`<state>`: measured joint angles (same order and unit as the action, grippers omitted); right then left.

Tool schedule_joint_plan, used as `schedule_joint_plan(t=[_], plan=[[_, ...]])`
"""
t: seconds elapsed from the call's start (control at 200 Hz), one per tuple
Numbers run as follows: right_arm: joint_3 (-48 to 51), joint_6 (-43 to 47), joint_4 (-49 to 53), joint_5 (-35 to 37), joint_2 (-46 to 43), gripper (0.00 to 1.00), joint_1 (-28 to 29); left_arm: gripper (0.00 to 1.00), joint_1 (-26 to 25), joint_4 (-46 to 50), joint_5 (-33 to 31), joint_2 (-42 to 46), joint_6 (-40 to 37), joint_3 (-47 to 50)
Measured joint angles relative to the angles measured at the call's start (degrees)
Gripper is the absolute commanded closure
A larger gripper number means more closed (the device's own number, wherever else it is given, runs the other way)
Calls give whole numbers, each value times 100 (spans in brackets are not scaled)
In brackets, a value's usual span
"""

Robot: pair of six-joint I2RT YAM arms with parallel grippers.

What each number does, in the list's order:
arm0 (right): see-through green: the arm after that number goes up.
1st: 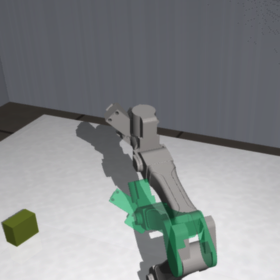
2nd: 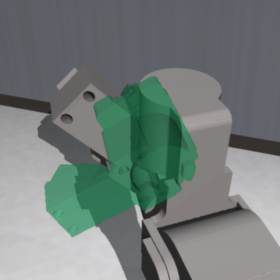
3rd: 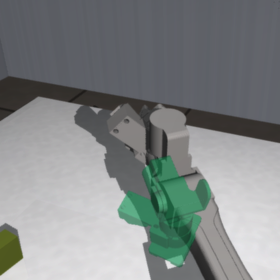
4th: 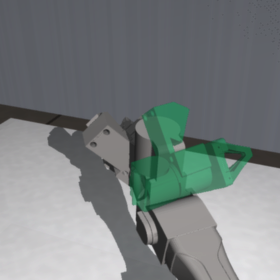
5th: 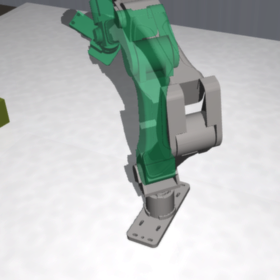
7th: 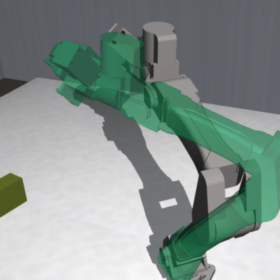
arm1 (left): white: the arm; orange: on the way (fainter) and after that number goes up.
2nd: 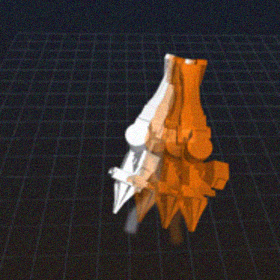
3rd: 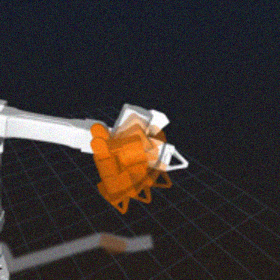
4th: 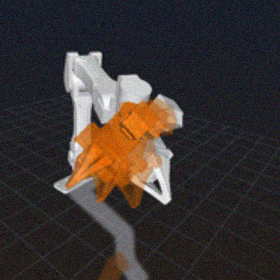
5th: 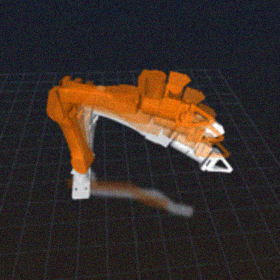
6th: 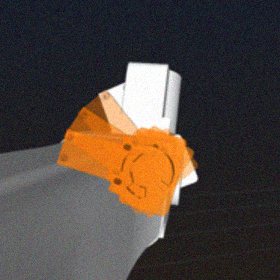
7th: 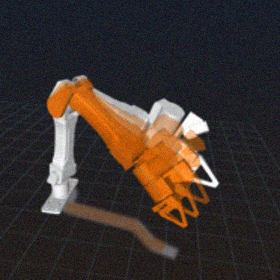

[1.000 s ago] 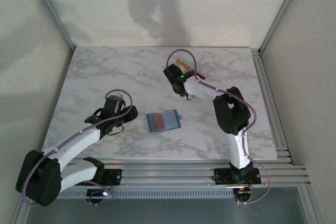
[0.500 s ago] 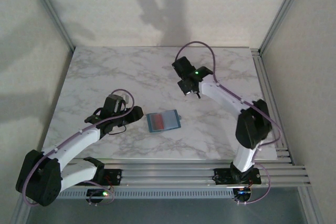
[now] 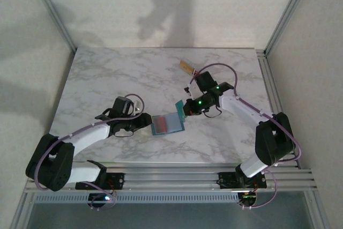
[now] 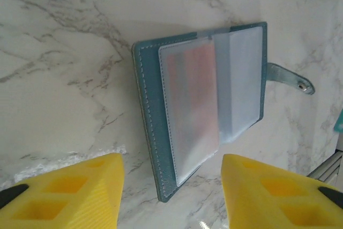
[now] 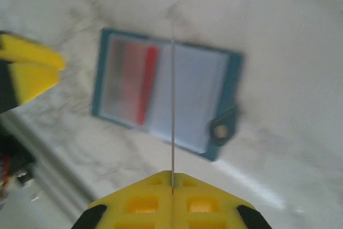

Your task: Put the credit cards into the card holder

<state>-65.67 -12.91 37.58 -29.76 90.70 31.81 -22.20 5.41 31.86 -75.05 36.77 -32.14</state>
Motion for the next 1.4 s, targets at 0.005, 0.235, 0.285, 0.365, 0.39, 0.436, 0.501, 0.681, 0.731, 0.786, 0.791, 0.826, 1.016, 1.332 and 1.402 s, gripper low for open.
schedule_joint_plan(t=[0.005, 0.235, 0.285, 0.365, 0.39, 0.436, 0.501, 0.681, 0.731, 0.786, 0.791, 0.826, 1.016, 1.332, 1.402], plan=[[17, -13, -28, -52, 13, 100, 0, 52, -2, 0, 2, -4, 2, 0], [313, -299, -588, -986, 584, 100, 0, 67, -22, -92, 15, -278, 20, -42], [313, -313, -675, -1104, 721, 100, 0, 71, -26, -107, 13, -422, 15, -81], [313, -323, -866, -1320, 1012, 100, 0, 76, -33, -181, 15, -605, 22, -118], [313, -323, -914, -1381, 1104, 100, 0, 78, -37, -223, 13, -649, 35, -122], [313, -323, -990, -1469, 1283, 100, -2, 81, -37, -258, 15, -734, 22, -140], [317, -326, -1088, -1556, 1519, 100, -2, 83, -44, -286, 11, -874, 22, -188], [326, -321, -1316, -1829, 1867, 100, -33, 90, -48, -341, -42, -1082, -11, -219], [334, -326, -1386, -1902, 1906, 100, -46, 91, -48, -341, -79, -1152, -35, -229], [345, -341, -1467, -2006, 1952, 100, -68, 91, -48, -339, -125, -1231, -61, -251], [345, -341, -1473, -2011, 1961, 100, -68, 91, -48, -339, -131, -1241, -61, -254], [345, -343, -1521, -2068, 2009, 100, -76, 92, -48, -337, -170, -1274, -66, -267], [345, -348, -1639, -2361, 2243, 100, -98, 94, -48, -321, -302, -1473, -149, -470], [560, -839, -2208, -2496, 2277, 93, -98, 96, -59, -258, -518, -1576, -236, -627], [673, -1051, -2422, -2498, 2273, 89, -98, 97, -59, -247, -535, -1582, -240, -638]])
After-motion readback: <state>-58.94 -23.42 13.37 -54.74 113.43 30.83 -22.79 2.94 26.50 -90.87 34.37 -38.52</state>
